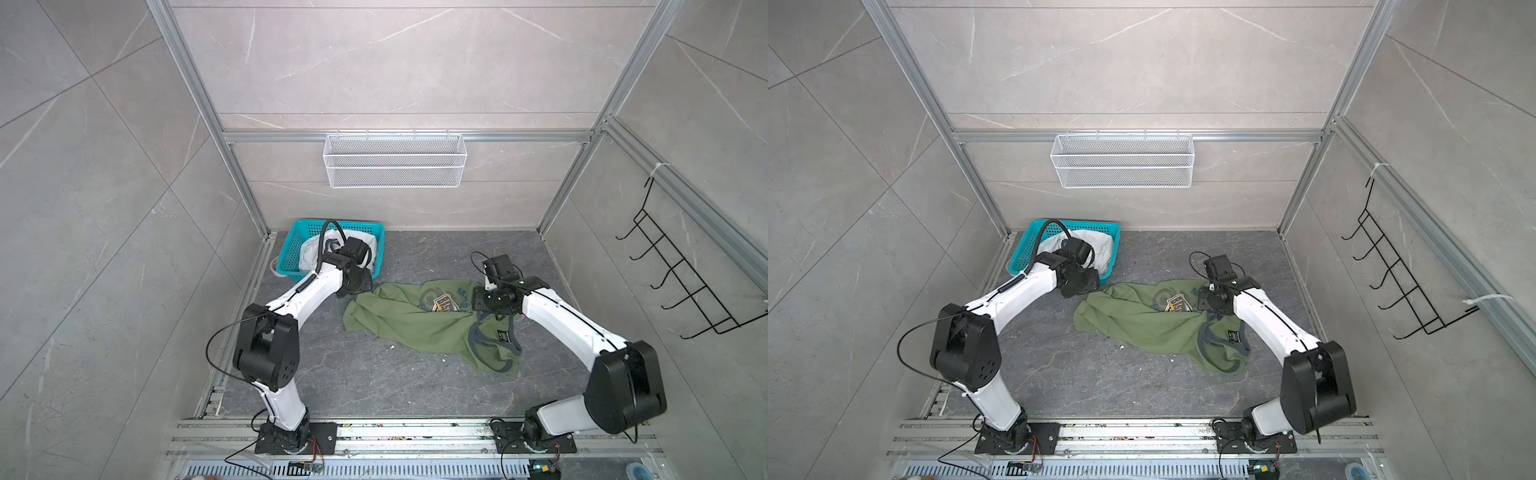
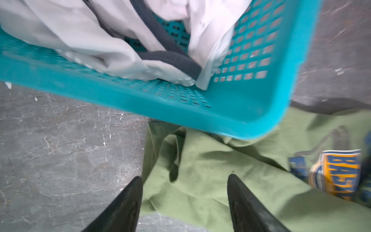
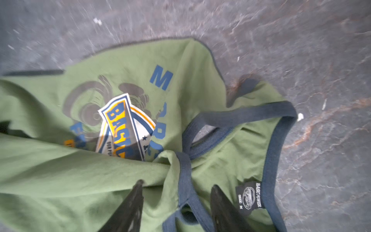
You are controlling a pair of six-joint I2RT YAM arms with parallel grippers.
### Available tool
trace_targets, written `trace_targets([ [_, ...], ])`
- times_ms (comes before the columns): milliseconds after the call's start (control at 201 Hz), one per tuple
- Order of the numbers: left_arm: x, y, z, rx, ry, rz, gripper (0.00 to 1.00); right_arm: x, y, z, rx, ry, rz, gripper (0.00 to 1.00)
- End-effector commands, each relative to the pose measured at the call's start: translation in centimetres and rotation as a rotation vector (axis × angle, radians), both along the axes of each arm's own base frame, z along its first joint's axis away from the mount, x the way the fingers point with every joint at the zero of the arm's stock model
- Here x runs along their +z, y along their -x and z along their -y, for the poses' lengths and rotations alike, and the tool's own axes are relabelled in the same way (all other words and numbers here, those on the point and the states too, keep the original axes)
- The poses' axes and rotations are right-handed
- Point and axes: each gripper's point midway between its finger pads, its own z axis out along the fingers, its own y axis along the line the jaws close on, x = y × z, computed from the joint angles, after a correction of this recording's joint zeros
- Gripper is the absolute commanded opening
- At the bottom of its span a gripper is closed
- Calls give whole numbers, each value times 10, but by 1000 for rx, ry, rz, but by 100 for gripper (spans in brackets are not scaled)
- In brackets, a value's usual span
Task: Fold and stack the tank tops
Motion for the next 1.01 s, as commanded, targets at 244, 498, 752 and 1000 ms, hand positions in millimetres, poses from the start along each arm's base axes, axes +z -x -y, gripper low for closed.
trace_targets([
  [244,13,56,-14,-20,115,128,74,-33,29,1,-55,-418,46,47],
  [498,-5,67,-17,-9,123,105,74,-48,17,-20,18,-551,45,47],
  [752,-13,68,-17,-4,123,84,74,-53,4,-31,45,-598,41,46],
  [1000,-20,70,-18,-5,114,65,74,-54,3,-34,62,-547,36,33],
])
